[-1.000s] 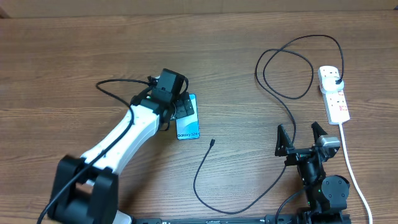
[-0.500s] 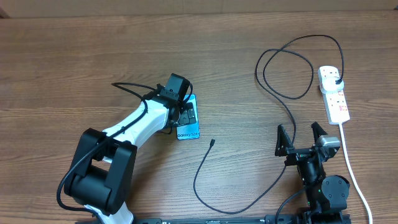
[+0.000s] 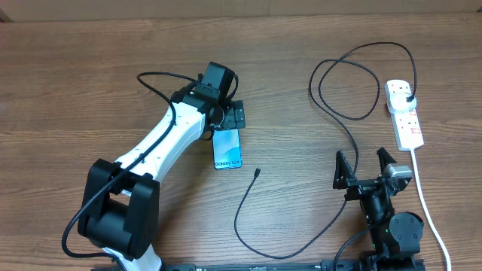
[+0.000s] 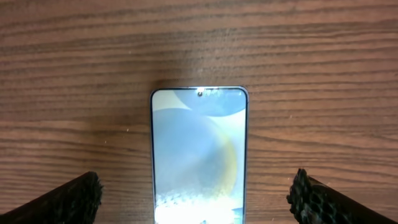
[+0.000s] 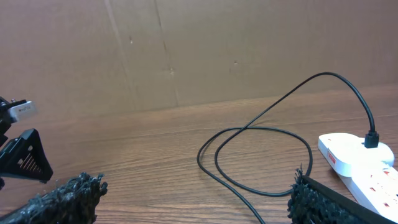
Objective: Plug charger to phone and switch on socket
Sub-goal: 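Tilt the phone upright with the left gripper, bottom edge on table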
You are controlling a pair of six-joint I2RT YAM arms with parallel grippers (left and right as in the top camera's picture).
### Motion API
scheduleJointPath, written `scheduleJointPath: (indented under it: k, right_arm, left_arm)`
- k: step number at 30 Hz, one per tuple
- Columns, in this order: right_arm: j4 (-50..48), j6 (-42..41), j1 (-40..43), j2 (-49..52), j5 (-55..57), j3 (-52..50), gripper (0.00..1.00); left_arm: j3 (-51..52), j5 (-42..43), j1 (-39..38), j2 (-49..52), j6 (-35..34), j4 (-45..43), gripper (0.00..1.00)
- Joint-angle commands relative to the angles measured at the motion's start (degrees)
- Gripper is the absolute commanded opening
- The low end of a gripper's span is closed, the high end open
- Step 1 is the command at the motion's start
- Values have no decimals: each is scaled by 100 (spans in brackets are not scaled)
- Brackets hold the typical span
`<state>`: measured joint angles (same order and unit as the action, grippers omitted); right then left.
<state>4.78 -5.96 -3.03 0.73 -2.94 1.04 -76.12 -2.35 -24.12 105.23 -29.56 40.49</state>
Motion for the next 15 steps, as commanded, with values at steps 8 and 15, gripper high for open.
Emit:
scheduleJointPath:
  k: [8, 15]
  right_arm:
    - [-15, 46, 15, -57, 31, -59, 100]
    - [-15, 46, 15, -57, 31, -59, 100]
  left_arm:
    - [26, 48, -74, 599, 129, 39, 100]
    - [26, 52, -111, 1025, 129, 44, 100]
